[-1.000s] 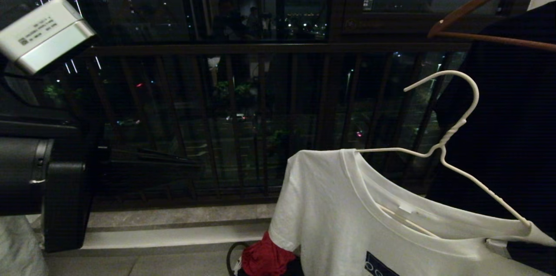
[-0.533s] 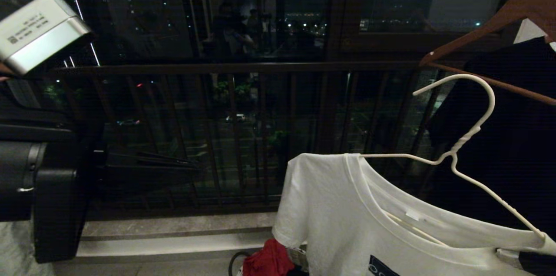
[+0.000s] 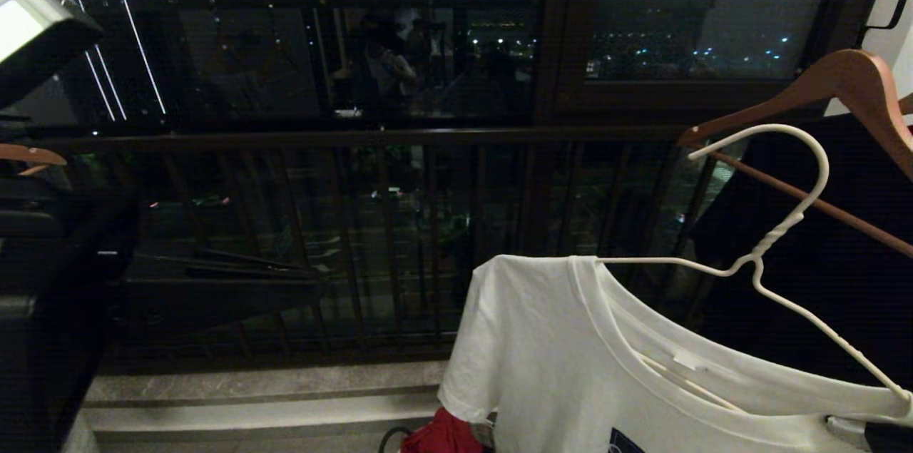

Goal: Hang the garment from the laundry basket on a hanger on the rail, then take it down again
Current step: Hang the clothes rack on the clothesline

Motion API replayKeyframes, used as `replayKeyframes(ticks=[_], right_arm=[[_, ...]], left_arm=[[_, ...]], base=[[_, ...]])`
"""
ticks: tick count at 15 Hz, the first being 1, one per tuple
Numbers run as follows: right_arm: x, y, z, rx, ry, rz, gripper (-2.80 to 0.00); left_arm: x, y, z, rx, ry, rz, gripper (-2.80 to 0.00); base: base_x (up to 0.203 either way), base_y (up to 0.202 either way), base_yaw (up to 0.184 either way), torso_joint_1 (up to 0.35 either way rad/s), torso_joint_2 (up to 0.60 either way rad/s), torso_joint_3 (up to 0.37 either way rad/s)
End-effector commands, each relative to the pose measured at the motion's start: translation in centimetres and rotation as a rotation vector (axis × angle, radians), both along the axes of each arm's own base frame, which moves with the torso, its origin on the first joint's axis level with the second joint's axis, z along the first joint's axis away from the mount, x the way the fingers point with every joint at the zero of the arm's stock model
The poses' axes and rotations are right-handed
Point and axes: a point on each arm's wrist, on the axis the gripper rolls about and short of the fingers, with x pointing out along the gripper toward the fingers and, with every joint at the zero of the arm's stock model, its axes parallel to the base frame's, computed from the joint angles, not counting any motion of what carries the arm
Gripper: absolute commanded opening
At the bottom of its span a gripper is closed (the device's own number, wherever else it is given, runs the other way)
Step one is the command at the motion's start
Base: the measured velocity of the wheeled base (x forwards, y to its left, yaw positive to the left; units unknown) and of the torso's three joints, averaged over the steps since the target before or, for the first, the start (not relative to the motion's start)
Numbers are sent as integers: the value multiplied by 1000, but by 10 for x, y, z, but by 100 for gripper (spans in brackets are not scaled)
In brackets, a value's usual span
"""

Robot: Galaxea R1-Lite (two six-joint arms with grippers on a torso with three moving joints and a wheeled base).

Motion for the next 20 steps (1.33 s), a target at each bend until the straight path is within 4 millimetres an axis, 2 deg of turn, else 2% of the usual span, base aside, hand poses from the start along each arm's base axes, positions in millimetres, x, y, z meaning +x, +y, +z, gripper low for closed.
replayKeyframes(ticks=[1, 12, 14, 17, 20], right_arm=[[-1, 0, 0, 1, -6, 3, -280], [-3, -1, 1, 5, -13, 0, -280], [0, 0, 0, 2, -2, -3, -280], [9, 3, 3, 0, -15, -25, -280], [25, 7, 15, 32, -83, -68, -280]], left_arm=[[-4, 2, 1, -7, -7, -6, -280], [-10, 7, 4, -22, -26, -6, -280], [-12, 9, 6, -29, -34, -6, -280], [-13, 10, 8, -35, -43, 0, -280], [-14, 10, 7, -35, -44, 1, -280]], base=[[0, 0, 0, 163, -357, -194], [0, 0, 0, 158, -325, -172], [0, 0, 0, 21, -39, -17], [0, 0, 0, 0, 0, 0], [0, 0, 0, 0, 0, 0]])
